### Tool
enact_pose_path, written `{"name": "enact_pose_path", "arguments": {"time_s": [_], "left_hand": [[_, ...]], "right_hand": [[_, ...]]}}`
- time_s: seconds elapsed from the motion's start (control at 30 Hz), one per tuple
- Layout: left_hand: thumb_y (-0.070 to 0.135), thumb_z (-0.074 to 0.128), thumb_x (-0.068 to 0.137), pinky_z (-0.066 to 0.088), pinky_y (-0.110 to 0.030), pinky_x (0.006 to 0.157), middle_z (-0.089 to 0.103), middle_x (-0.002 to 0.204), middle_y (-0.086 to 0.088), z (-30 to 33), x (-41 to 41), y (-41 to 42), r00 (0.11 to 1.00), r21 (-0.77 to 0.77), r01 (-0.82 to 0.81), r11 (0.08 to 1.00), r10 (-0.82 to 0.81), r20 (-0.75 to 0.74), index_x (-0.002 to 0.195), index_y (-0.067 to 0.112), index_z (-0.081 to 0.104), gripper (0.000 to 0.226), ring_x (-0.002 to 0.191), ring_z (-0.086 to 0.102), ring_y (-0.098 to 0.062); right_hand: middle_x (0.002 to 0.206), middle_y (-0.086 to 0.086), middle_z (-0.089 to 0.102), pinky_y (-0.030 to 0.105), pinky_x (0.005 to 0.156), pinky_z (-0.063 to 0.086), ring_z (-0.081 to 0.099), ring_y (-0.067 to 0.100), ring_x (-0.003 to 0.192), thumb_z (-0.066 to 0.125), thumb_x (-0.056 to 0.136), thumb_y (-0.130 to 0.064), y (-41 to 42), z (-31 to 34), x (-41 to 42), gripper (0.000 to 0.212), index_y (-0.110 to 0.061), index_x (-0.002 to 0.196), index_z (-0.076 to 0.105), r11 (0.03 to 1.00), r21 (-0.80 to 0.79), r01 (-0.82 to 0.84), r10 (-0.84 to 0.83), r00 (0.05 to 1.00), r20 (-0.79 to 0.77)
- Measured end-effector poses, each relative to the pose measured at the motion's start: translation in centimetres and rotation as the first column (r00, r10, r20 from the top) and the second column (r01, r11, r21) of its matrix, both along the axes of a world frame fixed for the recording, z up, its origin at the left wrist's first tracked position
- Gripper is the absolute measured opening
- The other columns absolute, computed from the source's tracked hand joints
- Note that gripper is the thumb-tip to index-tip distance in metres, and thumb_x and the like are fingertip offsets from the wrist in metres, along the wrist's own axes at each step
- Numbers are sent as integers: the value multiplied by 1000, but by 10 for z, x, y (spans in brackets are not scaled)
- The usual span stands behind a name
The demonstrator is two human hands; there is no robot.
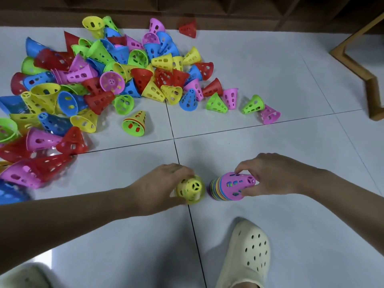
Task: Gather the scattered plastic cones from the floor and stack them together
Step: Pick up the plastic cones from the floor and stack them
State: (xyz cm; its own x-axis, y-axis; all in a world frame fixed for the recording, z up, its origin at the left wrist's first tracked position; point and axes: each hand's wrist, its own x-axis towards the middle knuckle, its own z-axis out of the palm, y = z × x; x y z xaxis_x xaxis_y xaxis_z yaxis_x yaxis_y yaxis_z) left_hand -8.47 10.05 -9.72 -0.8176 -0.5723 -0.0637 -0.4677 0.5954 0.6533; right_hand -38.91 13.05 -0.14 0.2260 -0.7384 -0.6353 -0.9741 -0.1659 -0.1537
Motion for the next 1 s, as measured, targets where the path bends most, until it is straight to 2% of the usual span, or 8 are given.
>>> {"name": "enact_pose_path", "arguments": {"time_s": [0.1,0.23,0.3,0.4,0.57,0.67,0.83,1.0], "left_hand": [[43,78,81,41,-30,107,57,138,5,-8,3,-6,999,26,21,999,-22,24,136,21,52,65,126,50,-14],[16,60,73,28,-23,114,49,146,3,-17,18,-28,990,70,9,998,-19,142,143,20,48,71,136,41,-15],[12,57,74,24,-20,113,49,147,-1,-24,26,-45,978,43,-133,990,124,168,142,16,49,69,138,41,-20],[20,67,85,34,-38,110,45,149,-7,-38,35,-74,882,-72,-401,913,406,238,144,13,45,64,137,42,-30],[44,66,87,27,-49,117,29,158,-17,-51,39,-120,694,-201,-601,774,630,350,151,14,31,79,141,32,-37],[57,60,87,26,-49,117,23,162,-13,-51,36,-138,660,-156,-619,770,618,427,155,21,23,85,144,29,-34],[69,44,91,37,-48,107,39,152,-14,-57,25,-154,633,-132,-620,774,592,498,154,30,25,77,135,40,-36],[50,57,88,41,-43,94,52,129,-15,-55,12,-160,576,-111,-656,747,590,566,149,26,28,72,117,53,-35]], "right_hand": [[73,-6,52,20,58,33,53,3,71,72,70,-70,-5,6,4,50,-49,112,54,996,48,71,-73,997,34],[68,-7,55,20,60,38,55,3,65,72,73,-67,-25,0,6,43,-43,107,61,978,38,205,-208,959,190],[73,-7,61,22,67,43,58,5,67,75,76,-59,-38,-18,7,35,-38,102,66,941,25,338,-326,884,334],[86,-5,64,25,71,48,62,11,73,78,83,-41,-63,-52,19,24,-27,102,69,845,94,526,-497,709,500],[99,1,63,33,75,56,64,18,86,73,89,-37,-102,-90,34,32,-18,113,63,733,203,650,-637,550,540],[112,-1,60,40,86,57,64,22,93,72,88,-41,-124,-103,37,42,-22,122,58,727,105,679,-626,592,507],[134,2,49,25,82,43,56,17,100,68,93,-30,-157,-110,46,54,-19,141,48,790,-105,604,-468,704,534],[158,2,29,33,115,33,35,21,143,67,92,-27,-190,-116,47,71,-19,154,33,881,-262,393,-275,878,391]]}}
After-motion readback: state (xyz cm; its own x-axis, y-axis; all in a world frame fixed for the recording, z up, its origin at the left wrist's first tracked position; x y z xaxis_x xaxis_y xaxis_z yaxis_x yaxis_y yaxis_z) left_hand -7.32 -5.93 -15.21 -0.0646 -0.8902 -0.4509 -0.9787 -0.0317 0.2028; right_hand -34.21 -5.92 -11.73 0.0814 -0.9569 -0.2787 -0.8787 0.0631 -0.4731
